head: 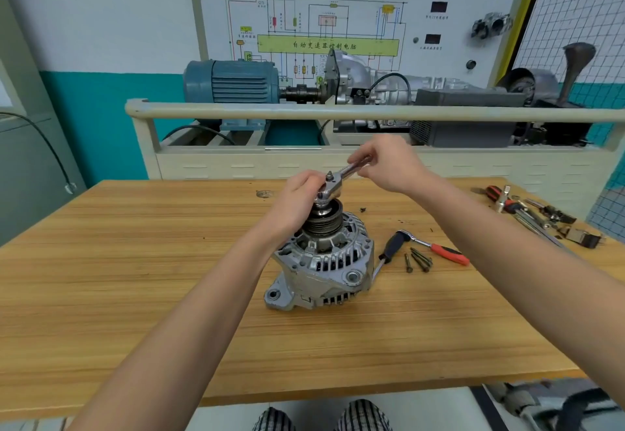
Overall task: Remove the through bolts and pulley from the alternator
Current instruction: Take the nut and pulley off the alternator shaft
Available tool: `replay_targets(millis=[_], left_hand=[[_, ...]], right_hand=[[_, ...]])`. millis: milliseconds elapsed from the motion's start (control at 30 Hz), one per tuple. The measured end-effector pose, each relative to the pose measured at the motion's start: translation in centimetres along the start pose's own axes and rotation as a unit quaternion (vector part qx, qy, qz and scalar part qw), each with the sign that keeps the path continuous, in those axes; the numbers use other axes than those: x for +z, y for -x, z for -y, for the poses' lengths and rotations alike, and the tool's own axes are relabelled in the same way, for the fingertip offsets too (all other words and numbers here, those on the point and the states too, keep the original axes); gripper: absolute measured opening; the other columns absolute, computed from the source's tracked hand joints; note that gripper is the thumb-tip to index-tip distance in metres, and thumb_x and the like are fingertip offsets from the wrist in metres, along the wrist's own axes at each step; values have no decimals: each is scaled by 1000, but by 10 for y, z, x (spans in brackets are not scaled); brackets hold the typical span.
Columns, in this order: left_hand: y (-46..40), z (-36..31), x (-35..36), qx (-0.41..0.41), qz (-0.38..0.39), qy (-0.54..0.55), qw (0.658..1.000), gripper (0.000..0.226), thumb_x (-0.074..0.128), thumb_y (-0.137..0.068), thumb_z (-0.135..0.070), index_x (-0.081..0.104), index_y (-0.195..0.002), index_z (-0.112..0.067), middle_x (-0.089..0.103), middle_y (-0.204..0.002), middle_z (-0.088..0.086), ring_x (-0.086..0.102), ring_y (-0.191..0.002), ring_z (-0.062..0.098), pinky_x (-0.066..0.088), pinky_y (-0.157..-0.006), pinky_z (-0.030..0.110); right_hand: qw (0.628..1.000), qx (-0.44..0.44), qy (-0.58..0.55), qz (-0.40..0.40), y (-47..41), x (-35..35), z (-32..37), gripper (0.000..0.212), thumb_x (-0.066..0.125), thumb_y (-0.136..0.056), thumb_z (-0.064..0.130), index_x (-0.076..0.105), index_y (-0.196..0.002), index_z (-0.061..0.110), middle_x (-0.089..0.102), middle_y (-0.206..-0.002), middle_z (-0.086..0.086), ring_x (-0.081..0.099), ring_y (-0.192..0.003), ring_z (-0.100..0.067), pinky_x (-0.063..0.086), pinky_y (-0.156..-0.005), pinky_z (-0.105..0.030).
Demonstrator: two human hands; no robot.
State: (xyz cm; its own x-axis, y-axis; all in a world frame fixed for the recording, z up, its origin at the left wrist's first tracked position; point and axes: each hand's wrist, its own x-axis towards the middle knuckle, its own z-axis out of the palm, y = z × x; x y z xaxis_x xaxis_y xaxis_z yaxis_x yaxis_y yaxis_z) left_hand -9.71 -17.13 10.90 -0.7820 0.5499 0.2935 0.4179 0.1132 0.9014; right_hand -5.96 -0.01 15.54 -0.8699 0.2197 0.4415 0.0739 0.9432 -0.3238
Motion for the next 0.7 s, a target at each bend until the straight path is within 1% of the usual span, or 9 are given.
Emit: replay_targets(millis=[100, 167, 267, 333, 400, 467, 533, 600, 700], left_hand=[[3, 1, 1, -21, 1, 34, 999, 34, 34, -103, -28, 55, -121, -8, 68, -112, 8, 60, -110, 21, 42, -98, 34], [4, 5, 1, -28, 4, 30, 999, 35, 32, -103, -32, 51, -124, -11, 62, -123, 8, 55, -118, 22, 38, -105, 40], [6, 7, -1, -24, 48, 41, 998, 47, 29, -104, -40, 29, -147, -22, 41, -148, 1, 34, -138, 17, 23, -113, 36], [7, 8, -10, -35, 99, 73, 992, 55, 35, -101, -44, 25, -151, -22, 36, -153, -1, 32, -140, 14, 23, -117, 39], [9, 15, -24, -39, 161, 89, 982, 53, 56, -91, -45, 42, -139, -26, 53, -138, -7, 50, -126, 5, 39, -106, 30], [12, 24, -31, -27, 173, 32, 984, 67, 79, -73, -37, 44, -130, -34, 59, -124, -16, 56, -113, -5, 43, -97, 20], [12, 34, -25, 9, 121, -53, 991, 84, 90, -63, -28, 41, -131, -29, 58, -120, -17, 54, -109, -11, 41, -95, 10], [14, 40, -15, 53, 58, -79, 994, 72, 92, -58, -27, 49, -116, -32, 60, -105, -23, 54, -97, -20, 40, -81, 0], [14, 48, -9, 75, 15, -49, 996, 56, 93, -55, -28, 59, -97, -38, 68, -92, -23, 60, -91, -14, 41, -75, 1]], right_hand=[[989, 48, -132, 51, -12, 8, 14, 25, 52, -90, 4, 71, -106, 4, 67, -113, -14, 60, -104, -25, 47, -94, -35], [968, 66, -230, 72, -15, 15, 30, 27, 57, -90, 21, 70, -98, -1, 67, -97, -12, 61, -92, -28, 48, -89, -45], [960, 45, -234, 145, -16, 24, 56, 33, 68, -84, 38, 72, -91, 6, 67, -85, -4, 62, -83, -15, 52, -79, -35], [954, 43, -230, 186, -17, 25, 65, 23, 74, -82, 29, 72, -98, 12, 67, -94, -1, 62, -93, -14, 53, -81, -34], [948, 36, -234, 213, -19, 22, 68, 33, 75, -81, 16, 67, -113, 17, 61, -112, 2, 57, -107, -14, 51, -83, -30], [947, 29, -228, 224, -21, 22, 71, 51, 74, -78, 6, 60, -126, 20, 55, -127, -2, 54, -112, -18, 50, -87, -32], [953, 28, -215, 212, -20, 25, 78, 64, 74, -74, 1, 55, -132, 20, 53, -133, -4, 53, -114, -20, 48, -87, -32], [952, 43, -226, 201, -19, 30, 84, 61, 73, -71, -1, 57, -127, 18, 59, -125, -8, 59, -106, -22, 52, -85, -35], [941, 48, -263, 205, -19, 30, 88, 59, 69, -69, -9, 60, -122, 16, 64, -116, -11, 67, -98, -25, 56, -87, -43]])
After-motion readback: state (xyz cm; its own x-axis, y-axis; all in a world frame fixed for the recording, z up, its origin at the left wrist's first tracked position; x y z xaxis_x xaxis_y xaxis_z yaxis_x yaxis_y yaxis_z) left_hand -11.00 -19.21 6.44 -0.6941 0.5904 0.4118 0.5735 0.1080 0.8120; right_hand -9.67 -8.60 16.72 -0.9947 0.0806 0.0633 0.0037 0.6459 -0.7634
